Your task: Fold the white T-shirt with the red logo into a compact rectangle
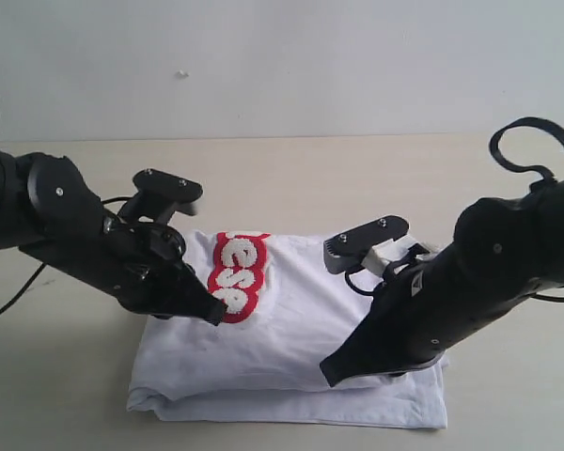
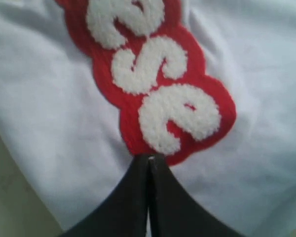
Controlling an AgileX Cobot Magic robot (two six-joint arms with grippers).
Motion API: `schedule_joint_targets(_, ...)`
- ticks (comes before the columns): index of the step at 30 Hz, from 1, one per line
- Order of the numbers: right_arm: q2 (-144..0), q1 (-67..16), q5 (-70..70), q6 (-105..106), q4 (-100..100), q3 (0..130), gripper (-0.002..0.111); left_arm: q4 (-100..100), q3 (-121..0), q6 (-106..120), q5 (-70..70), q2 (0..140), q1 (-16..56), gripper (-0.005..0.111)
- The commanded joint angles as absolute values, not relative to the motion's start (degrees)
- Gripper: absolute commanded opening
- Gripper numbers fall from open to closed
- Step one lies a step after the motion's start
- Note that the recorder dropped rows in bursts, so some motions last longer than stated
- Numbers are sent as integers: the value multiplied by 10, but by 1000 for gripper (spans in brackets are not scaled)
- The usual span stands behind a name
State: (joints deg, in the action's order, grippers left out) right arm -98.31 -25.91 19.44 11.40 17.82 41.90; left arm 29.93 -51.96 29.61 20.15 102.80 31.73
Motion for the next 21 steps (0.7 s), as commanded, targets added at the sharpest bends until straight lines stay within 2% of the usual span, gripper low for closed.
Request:
schedule_joint_targets(1, -982, -260, 177, 118, 180, 418, 0, 300, -497, 298, 182, 1019, 321, 0)
schedule_joint_targets(10, -865, -260, 171, 118, 180, 418, 0, 300, -493, 298, 178, 960, 321, 0)
schedule_joint_targets(21, -700, -260, 187, 114, 180, 416, 0, 309, -493, 296, 178, 824, 321, 0)
